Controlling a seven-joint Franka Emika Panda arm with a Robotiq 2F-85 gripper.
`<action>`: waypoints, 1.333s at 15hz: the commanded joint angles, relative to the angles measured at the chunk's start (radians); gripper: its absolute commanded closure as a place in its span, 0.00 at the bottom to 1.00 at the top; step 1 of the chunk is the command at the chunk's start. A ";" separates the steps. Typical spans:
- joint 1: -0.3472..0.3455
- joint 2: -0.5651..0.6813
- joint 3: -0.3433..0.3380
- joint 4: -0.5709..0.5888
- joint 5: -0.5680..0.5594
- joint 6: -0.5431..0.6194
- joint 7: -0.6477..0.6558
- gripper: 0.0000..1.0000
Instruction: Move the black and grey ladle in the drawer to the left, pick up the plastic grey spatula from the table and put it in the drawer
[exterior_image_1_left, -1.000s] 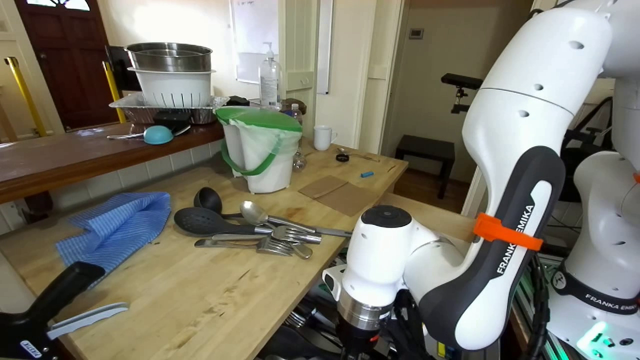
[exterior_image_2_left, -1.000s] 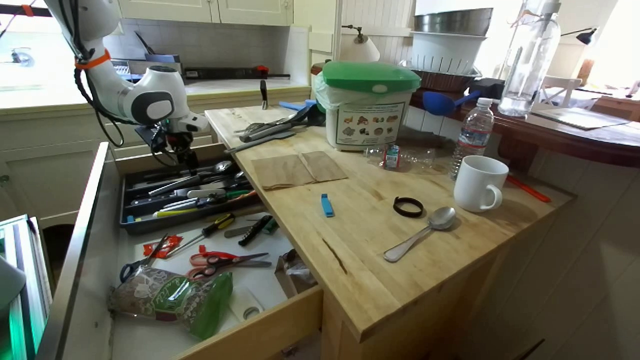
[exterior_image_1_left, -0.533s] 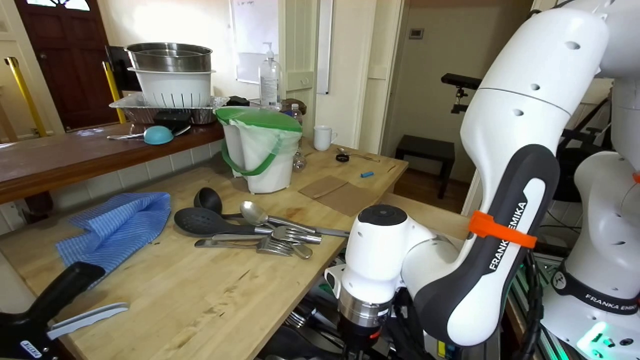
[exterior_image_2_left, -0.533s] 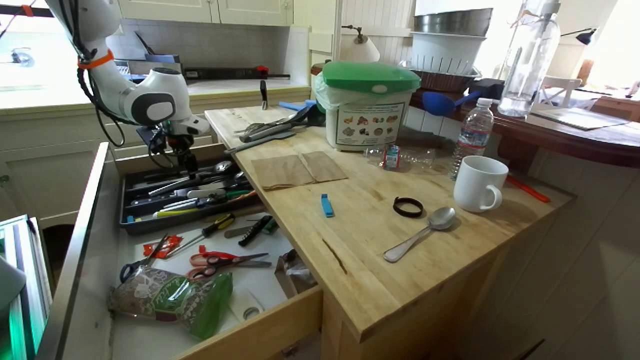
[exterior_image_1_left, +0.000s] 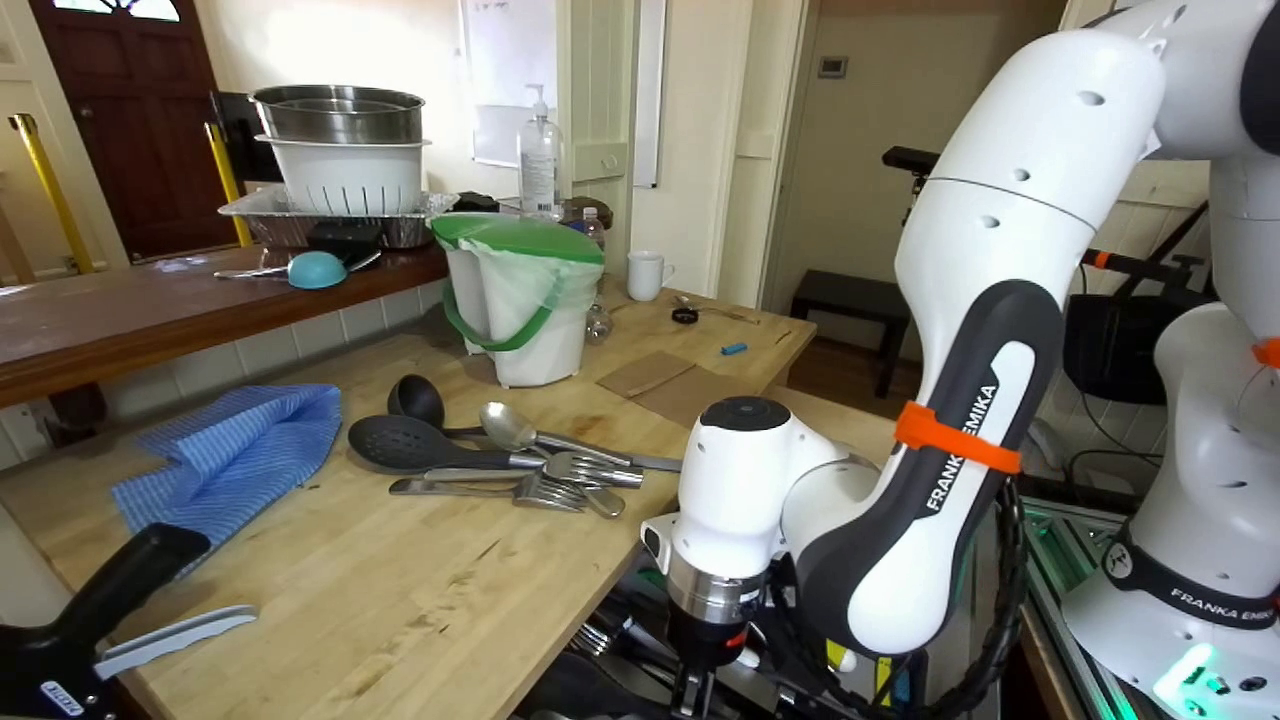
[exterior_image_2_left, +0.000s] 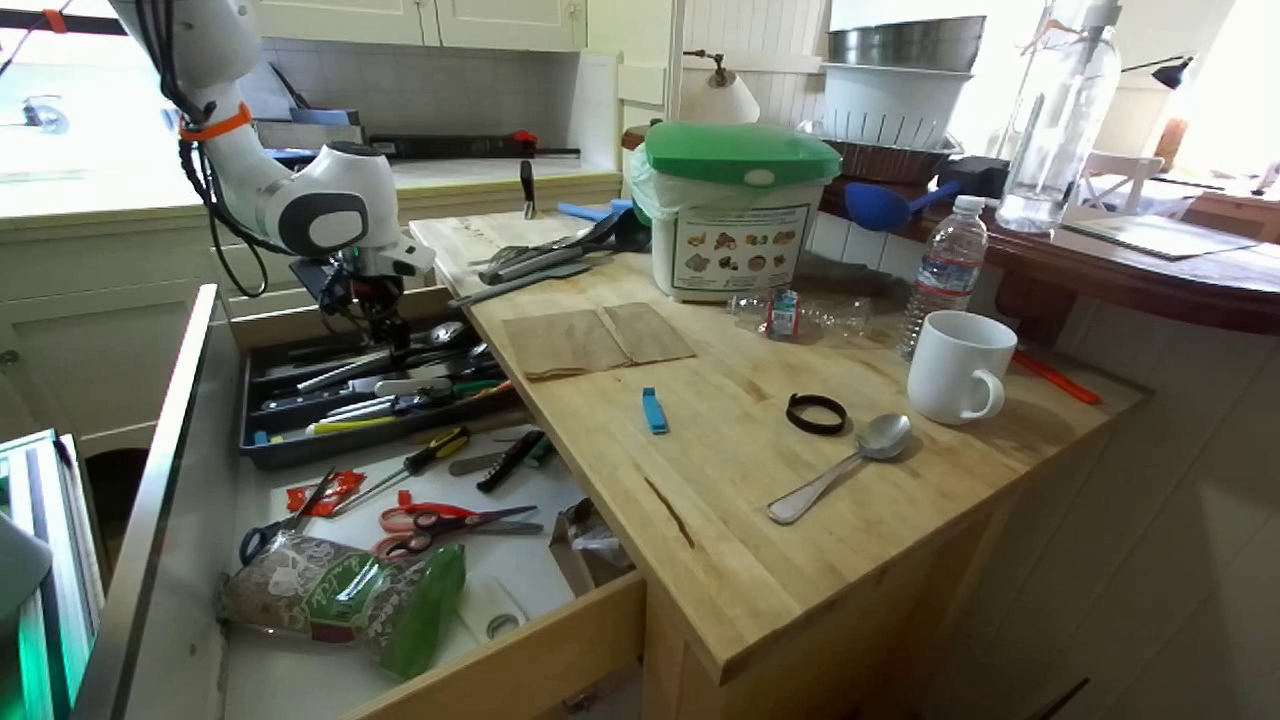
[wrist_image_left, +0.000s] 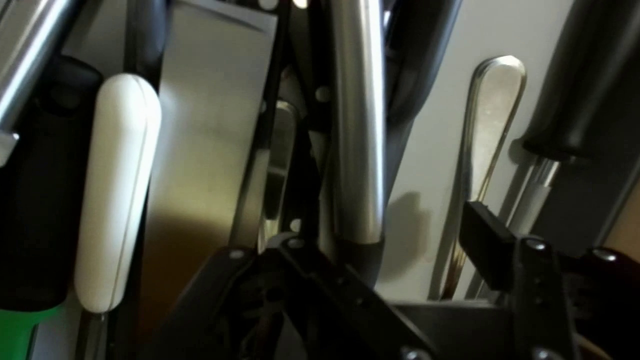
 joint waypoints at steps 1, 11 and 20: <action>-0.063 0.064 0.043 0.070 0.031 -0.044 -0.099 0.39; -0.060 0.112 0.055 0.181 0.029 -0.163 -0.144 0.96; -0.192 0.132 0.260 0.108 0.310 0.050 -0.209 0.93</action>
